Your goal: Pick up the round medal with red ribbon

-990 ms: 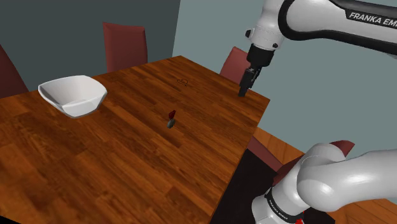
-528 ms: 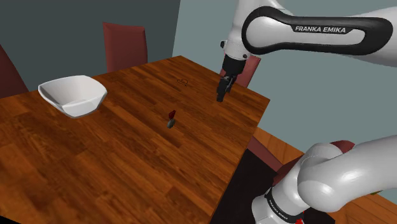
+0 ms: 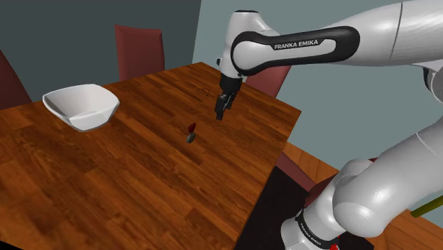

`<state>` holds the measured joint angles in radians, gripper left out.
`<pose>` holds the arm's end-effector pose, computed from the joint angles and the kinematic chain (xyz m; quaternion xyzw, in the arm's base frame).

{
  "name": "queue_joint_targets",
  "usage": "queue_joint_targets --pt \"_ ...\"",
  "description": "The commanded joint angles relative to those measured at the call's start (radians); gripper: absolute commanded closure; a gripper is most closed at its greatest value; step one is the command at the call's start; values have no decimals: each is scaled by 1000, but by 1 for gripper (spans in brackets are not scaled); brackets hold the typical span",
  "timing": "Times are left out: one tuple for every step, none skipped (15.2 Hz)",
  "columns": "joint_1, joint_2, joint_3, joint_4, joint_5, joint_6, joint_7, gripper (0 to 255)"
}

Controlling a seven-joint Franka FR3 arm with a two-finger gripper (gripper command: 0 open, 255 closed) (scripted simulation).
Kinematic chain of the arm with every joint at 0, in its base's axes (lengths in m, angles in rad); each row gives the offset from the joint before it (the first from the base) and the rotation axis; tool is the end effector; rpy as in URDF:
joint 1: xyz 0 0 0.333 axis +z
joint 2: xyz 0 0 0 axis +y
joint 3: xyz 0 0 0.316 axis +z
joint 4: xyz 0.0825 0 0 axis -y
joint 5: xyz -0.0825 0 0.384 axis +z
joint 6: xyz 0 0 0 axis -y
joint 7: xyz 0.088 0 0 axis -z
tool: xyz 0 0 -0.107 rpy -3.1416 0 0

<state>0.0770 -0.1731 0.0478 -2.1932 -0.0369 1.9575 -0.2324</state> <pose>0.4862 0.0592 0.4537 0.9821 0.1844 -0.0325 0.0192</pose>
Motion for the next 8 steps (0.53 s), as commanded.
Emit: queue_joint_targets --pt "5 72 5 31 -1 40 -8 0" --pt "8 109 8 50 -1 56 -11 0" --pt "11 145 11 71 -2 71 -14 0" --pt "14 182 14 92 -3 85 -17 0" --pt "17 219 17 115 -4 98 -20 0" --pt "20 256 20 139 -6 109 -22 0" --pt "23 293 23 164 -7 120 -25 0" --pt "26 330 26 191 -9 129 -27 0"
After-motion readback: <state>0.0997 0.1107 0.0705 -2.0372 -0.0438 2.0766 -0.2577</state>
